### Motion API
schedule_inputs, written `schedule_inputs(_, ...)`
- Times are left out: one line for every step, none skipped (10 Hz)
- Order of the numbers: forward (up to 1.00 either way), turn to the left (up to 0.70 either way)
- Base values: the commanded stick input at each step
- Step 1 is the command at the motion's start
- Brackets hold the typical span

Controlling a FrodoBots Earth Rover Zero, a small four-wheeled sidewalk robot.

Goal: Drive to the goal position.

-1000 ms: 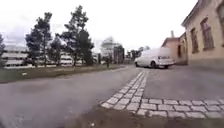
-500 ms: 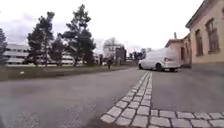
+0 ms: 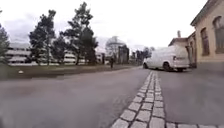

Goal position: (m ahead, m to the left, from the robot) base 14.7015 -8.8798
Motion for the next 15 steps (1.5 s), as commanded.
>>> schedule_inputs(0.70,0.00)
schedule_inputs(0.70,0.00)
schedule_inputs(0.70,0.00)
schedule_inputs(0.70,0.00)
schedule_inputs(0.70,0.00)
schedule_inputs(0.70,0.00)
schedule_inputs(0.70,0.00)
schedule_inputs(0.70,0.00)
schedule_inputs(0.70,0.00)
schedule_inputs(0.70,0.00)
schedule_inputs(0.70,0.00)
schedule_inputs(0.70,0.00)
schedule_inputs(0.70,0.00)
schedule_inputs(0.70,0.00)
schedule_inputs(0.70,0.00)
